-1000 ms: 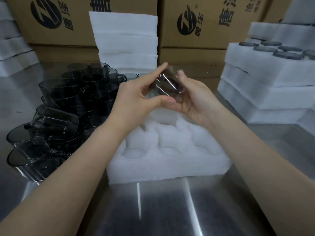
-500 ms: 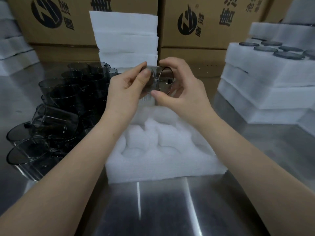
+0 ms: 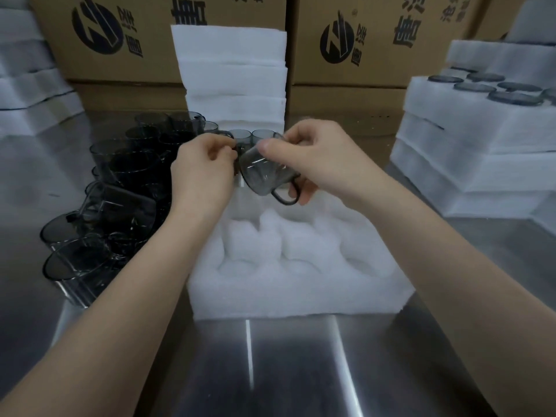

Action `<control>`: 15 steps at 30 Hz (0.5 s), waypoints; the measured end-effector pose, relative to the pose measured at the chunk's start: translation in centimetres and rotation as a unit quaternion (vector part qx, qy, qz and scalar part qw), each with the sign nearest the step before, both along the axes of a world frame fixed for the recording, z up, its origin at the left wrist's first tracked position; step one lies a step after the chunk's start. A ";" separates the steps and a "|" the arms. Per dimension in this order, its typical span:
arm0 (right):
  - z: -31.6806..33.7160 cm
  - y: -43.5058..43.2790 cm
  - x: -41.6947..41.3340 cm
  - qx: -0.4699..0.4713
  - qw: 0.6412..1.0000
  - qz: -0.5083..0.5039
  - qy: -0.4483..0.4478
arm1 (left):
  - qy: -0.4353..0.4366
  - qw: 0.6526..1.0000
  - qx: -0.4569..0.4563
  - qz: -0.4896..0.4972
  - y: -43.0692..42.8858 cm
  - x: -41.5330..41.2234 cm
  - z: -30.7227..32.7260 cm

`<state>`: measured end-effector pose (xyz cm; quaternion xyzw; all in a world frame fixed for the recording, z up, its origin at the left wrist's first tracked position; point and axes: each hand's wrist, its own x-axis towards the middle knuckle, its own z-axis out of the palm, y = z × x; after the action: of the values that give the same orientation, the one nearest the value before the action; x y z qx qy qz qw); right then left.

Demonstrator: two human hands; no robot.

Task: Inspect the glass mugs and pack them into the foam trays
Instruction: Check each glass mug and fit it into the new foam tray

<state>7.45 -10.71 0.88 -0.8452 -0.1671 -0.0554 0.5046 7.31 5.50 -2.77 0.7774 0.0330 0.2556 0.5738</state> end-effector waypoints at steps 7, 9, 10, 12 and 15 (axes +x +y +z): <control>0.6 4.0 -0.5 -0.164 0.985 -0.043 -0.026 | 0.040 0.987 -0.155 0.000 -0.1 -1.2 0.1; 1.1 4.7 -0.4 -0.171 0.984 -0.038 -0.010 | 0.048 0.983 -0.174 0.007 -0.2 -1.3 0.0; 1.3 5.0 -0.4 -0.180 0.983 -0.033 -0.005 | 0.055 0.982 -0.182 0.011 -0.2 -1.2 0.0; 1.1 5.8 -0.3 -0.237 0.970 -0.034 -0.032 | 0.068 0.978 -0.195 0.016 -0.1 -1.1 0.0; 0.4 6.4 -0.4 -0.304 0.946 -0.058 -0.093 | 0.077 0.979 -0.186 0.014 0.0 -1.1 -0.2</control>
<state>7.06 -4.33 1.23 -0.9578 -0.1727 -0.1098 0.2017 6.17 5.51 -2.98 0.6741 0.1351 0.1925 0.7002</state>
